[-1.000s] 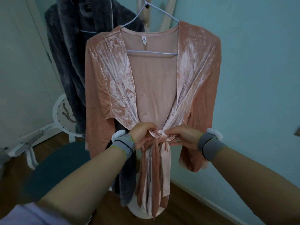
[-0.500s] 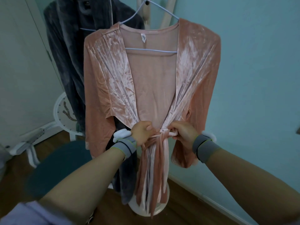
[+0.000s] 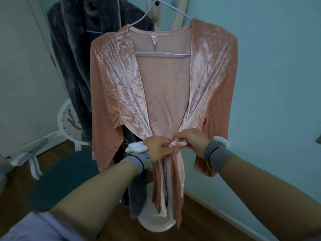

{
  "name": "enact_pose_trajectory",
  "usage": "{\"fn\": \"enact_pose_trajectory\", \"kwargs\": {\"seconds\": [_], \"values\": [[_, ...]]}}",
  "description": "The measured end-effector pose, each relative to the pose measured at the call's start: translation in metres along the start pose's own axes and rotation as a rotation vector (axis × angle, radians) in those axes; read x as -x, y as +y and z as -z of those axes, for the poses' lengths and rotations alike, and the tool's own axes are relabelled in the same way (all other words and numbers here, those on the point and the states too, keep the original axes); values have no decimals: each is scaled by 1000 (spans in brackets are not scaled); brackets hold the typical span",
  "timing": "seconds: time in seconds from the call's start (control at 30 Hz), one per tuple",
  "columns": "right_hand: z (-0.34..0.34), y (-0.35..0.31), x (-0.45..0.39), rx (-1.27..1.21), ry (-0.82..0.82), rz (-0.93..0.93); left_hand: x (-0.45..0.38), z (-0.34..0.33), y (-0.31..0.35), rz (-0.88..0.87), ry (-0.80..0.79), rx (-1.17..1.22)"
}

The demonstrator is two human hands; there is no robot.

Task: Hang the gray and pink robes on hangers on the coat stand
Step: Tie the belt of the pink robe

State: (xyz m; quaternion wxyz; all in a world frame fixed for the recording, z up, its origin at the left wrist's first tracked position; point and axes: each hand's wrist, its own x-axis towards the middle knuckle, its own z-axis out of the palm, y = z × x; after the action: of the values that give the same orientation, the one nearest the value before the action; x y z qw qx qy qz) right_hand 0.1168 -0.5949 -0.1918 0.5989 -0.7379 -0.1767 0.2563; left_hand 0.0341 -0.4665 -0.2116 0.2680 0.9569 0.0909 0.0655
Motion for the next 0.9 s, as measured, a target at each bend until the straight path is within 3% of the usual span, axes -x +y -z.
{"fn": "enact_pose_trajectory", "kwargs": {"seconds": [0.13,0.43,0.67,0.73,0.9], "values": [[-1,9,4,-342,-59,-43,2,3,2,-11,114,-2],[4,1,7,-245,-97,-39,0,-8,10,2,165,28],[-4,19,8,-663,-108,-28,2,-6,1,43,149,153],[-1,21,9,-541,-127,-97,4,-2,-1,24,122,119],[9,8,11,386,-164,-87,4,8,4,-51,12,-57]]}}
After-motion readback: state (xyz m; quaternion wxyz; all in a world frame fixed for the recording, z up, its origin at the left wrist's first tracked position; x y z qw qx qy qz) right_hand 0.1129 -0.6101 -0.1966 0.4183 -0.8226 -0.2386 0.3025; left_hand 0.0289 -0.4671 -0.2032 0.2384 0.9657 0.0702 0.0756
